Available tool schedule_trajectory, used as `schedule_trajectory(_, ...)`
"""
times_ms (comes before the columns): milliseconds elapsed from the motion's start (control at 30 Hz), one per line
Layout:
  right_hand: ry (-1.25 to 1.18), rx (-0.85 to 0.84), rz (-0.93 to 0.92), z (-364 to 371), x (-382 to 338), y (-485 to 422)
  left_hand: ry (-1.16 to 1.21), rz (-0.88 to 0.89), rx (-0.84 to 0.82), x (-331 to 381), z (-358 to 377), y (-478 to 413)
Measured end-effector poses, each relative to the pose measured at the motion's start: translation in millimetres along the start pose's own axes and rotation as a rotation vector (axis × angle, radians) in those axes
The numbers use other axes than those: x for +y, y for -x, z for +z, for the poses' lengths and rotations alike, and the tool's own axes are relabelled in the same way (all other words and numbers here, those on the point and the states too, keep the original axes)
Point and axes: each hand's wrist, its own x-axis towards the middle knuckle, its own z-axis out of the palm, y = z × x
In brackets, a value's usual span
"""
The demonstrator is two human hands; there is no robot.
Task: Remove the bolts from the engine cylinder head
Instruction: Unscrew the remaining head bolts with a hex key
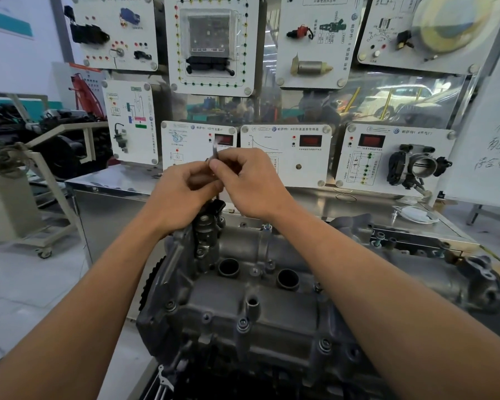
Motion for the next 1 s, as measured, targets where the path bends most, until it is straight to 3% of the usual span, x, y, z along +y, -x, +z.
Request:
schedule_trajectory(333, -0.102, 0.140, 0.048, 5.2, 3.6, 1.6, -0.120, -0.047, 0.105, 7.0, 5.0, -7.2)
schedule_trajectory(500, 0.015, 0.012, -0.014, 5.6, -1.4, 1.8, 0.014, 0.013, -0.039, 0.7, -3.4, 1.3)
schedule_trajectory(600, 0.049, -0.043, -0.027, 5.8, -3.1, 2.7, 0.011, 0.025, 0.026, 0.2, -4.6, 4.0)
schedule_trajectory(900, 0.081, 0.089, -0.042, -1.3, -16.7, 3.8, -0.120, 0.059, 0.182, 17.0, -8.8, 1.6)
schedule_trajectory(1000, 0.102, 0.077, -0.016, -5.0, -25.2, -1.4, -0.103, 0.019, 0.107, 19.3, -11.4, 1.8)
